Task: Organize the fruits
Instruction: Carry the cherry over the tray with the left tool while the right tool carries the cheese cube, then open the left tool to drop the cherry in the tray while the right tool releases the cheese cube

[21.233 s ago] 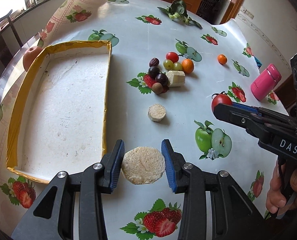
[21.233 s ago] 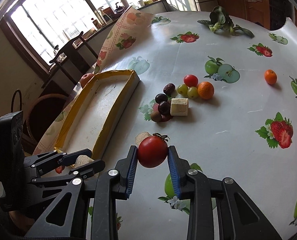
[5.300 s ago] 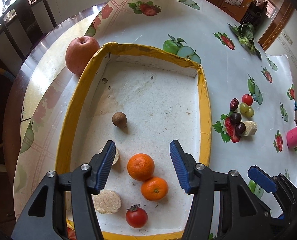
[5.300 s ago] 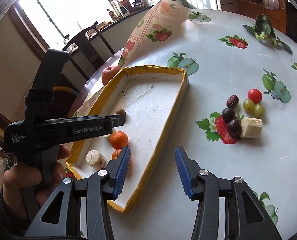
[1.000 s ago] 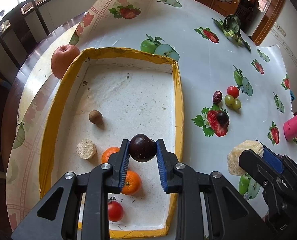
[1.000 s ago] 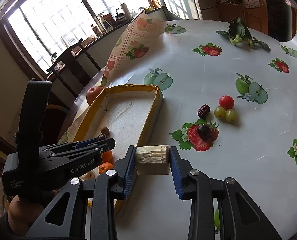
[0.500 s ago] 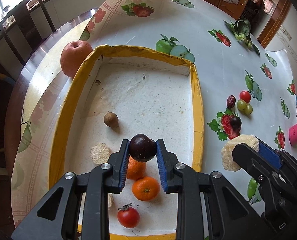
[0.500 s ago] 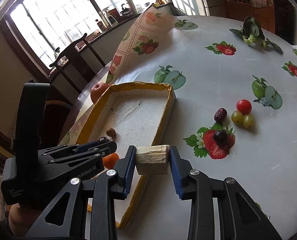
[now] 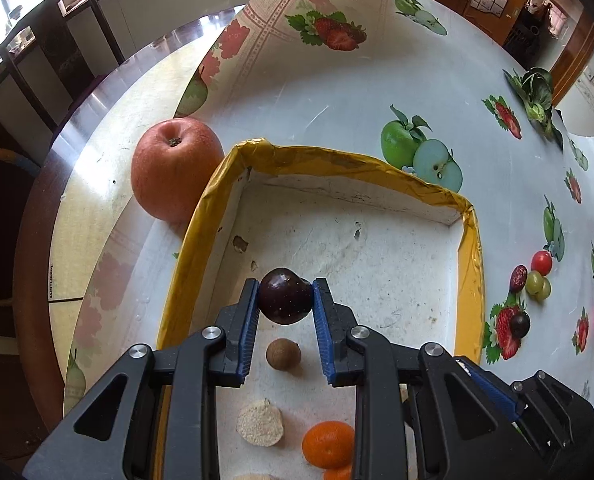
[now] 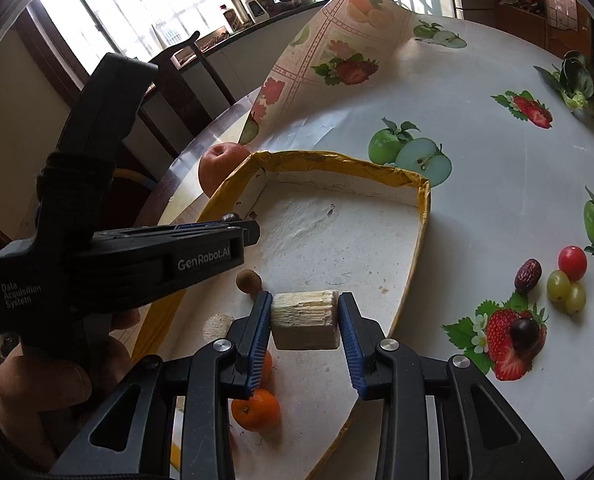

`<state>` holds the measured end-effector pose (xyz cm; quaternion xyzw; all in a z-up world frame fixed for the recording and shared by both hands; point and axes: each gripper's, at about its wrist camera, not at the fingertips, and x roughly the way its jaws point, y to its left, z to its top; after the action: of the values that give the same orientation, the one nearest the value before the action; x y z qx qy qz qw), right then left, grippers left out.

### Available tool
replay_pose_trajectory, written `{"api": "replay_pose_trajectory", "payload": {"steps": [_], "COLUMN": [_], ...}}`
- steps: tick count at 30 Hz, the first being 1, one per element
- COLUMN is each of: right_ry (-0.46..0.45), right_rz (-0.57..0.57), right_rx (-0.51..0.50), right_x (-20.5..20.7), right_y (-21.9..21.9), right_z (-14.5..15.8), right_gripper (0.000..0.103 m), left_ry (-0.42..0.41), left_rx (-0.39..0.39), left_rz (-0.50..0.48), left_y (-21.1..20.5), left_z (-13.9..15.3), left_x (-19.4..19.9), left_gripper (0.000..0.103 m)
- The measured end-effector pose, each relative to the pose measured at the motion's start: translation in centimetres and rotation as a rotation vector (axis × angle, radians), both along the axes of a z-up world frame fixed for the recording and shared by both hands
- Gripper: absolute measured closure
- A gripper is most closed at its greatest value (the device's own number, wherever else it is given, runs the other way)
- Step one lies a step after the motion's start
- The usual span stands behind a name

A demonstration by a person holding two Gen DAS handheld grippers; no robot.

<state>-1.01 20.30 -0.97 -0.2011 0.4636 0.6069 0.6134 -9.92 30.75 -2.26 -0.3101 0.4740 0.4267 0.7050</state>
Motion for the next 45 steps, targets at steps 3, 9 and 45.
{"api": "replay_pose_trajectory", "payload": {"steps": [3,9,45], "right_ry": [-0.008,-0.033,0.009], "right_rz": [0.033,0.074,-0.148], "right_rx": [-0.034,-0.066,-0.008], "right_x": [-0.6,-1.4,5.4], "right_y": [1.3,2.3,-9.6], "right_z": [-1.5,-3.4,2.1], "right_gripper": [0.069,0.069,0.056], "left_ry": [0.019,0.036,-0.056], "left_rx": [-0.014,-0.038,-0.018], "left_rz": [-0.015,-0.015,-0.020], "left_y": [0.5,0.7,-6.3], "left_z": [-1.1,-2.9,3.2], "left_x": [0.6,0.9,0.0], "left_gripper": [0.079,0.078,0.050]}}
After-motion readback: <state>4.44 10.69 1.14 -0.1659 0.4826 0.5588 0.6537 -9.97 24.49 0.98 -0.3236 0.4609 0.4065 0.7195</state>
